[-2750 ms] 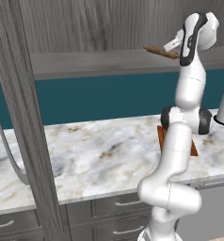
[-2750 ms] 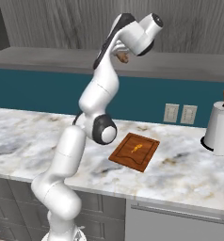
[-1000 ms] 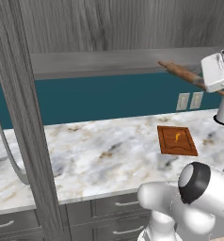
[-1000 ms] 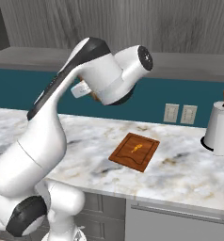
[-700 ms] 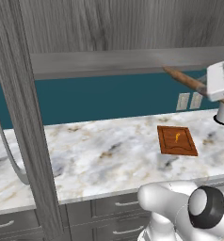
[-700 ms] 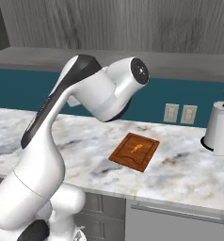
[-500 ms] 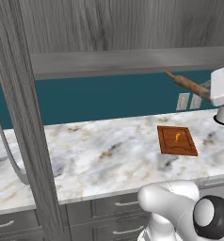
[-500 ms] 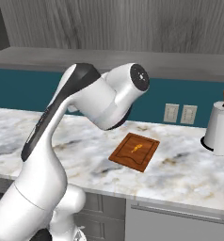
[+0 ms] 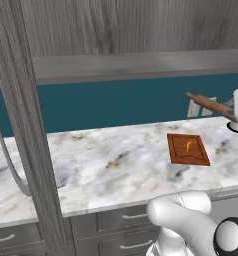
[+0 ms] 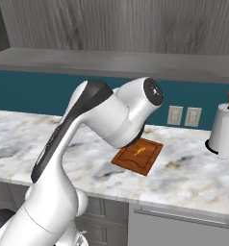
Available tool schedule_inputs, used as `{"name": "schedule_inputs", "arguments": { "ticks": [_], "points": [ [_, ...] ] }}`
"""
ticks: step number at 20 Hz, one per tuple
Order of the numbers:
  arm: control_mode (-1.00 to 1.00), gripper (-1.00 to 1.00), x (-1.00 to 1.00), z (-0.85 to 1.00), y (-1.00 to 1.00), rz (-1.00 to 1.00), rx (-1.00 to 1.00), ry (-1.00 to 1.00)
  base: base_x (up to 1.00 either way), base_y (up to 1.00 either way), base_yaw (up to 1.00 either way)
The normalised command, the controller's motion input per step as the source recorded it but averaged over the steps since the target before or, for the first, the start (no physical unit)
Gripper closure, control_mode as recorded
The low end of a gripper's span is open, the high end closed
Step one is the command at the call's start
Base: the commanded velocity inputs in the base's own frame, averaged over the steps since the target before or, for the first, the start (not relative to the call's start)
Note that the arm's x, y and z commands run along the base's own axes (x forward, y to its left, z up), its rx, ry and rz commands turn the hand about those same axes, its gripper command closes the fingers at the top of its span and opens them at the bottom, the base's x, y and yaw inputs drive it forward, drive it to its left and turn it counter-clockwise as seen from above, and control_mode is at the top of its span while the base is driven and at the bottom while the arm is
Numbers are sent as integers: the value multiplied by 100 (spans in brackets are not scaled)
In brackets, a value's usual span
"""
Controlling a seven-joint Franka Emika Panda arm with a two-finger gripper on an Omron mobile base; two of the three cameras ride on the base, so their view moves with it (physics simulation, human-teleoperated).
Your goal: Open the cabinet, retrieve the rolling pin, and place it next to the meat on the cutting board to prepare for tenderizing.
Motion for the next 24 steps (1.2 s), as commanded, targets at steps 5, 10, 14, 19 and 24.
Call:
{"name": "schedule_inputs", "arguments": {
  "ticks": [5, 10, 14, 19, 24],
  "points": [
    [-100, 100, -1, -30, -28, 0, 0, 11, 0, 0, 0],
    [-100, 100, 2, -41, -26, 3, 0, 13, 0, 0, 0],
    [-100, 100, 22, -50, -22, 8, 0, 14, 0, 0, 0],
    [-100, 100, 43, -51, -14, 13, 0, 11, 0, 0, 0],
    [-100, 100, 44, -47, -9, 12, 0, 12, 0, 0, 0]
  ]
}}
